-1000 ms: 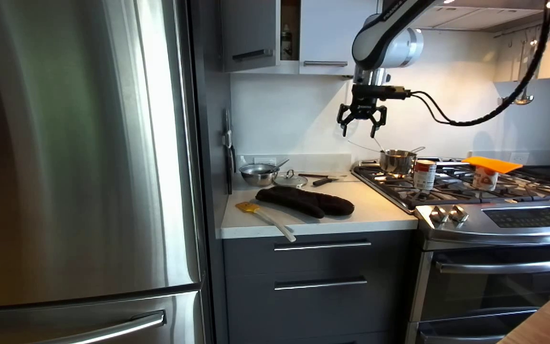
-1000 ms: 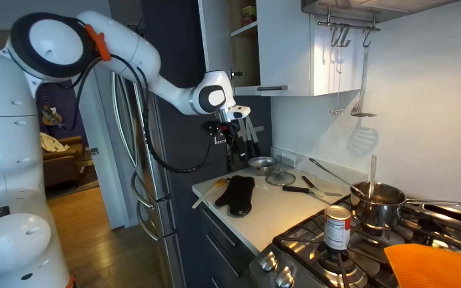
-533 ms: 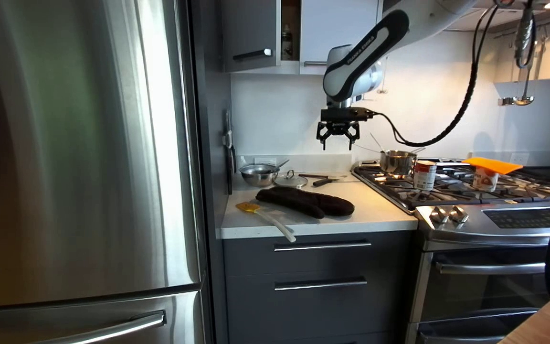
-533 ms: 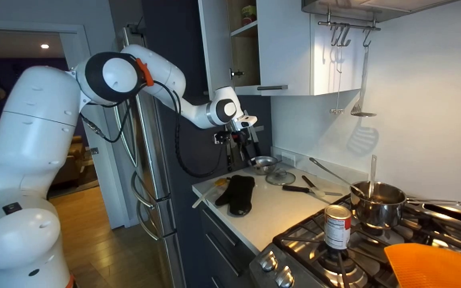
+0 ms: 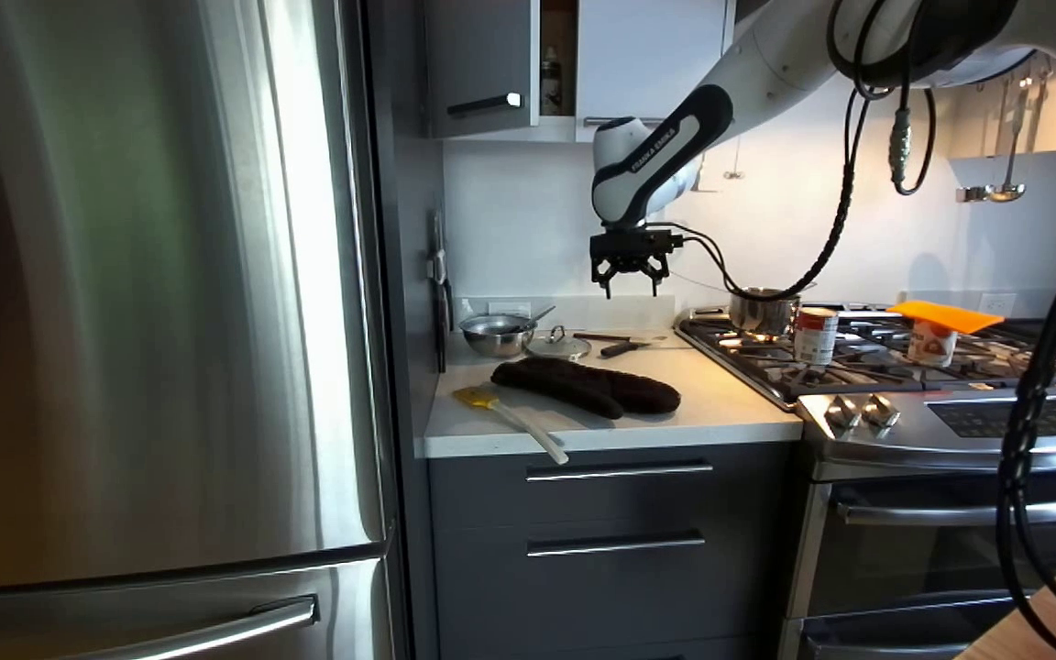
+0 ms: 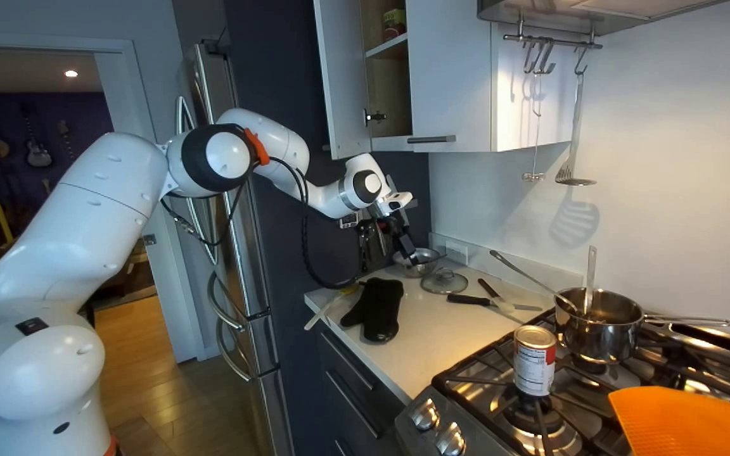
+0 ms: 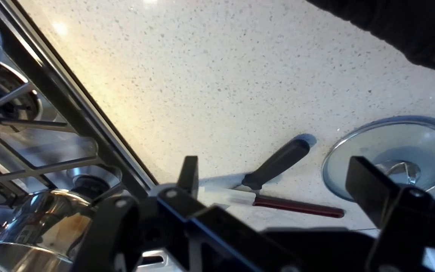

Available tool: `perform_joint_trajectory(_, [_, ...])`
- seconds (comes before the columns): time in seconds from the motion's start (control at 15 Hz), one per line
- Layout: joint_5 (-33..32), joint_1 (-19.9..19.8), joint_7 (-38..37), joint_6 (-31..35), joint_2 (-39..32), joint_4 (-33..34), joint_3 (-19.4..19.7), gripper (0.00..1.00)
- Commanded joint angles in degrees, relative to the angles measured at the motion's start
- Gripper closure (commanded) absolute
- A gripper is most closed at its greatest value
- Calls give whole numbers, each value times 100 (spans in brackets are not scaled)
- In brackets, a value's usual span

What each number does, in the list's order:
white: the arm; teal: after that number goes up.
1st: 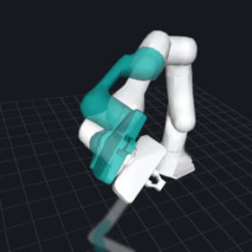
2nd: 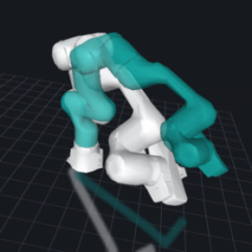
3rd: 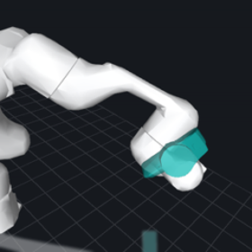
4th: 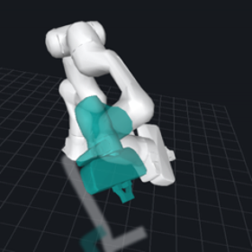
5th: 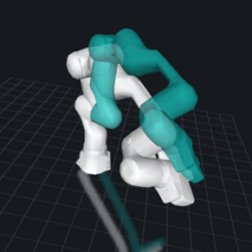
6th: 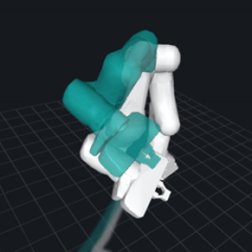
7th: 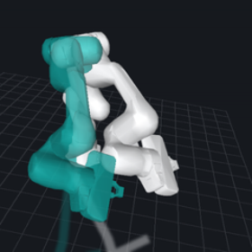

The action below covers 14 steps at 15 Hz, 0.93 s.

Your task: Move the straight spatula to the front right side of the counter

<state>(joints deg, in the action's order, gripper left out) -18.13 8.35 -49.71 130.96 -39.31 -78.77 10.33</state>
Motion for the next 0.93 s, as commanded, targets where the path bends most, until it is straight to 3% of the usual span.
perform_joint_trajectory(0.0, [40,30,25,-25,-24,53,47,0])
perform_joint_trajectory(0.27, [38,28,24,-55,-29,92,52,0])
perform_joint_trajectory(0.6, [69,-86,-765,-122,-1063,1240,385,0])
perform_joint_trajectory(0.87, [247,-330,-764,-164,-1864,2142,374,0])
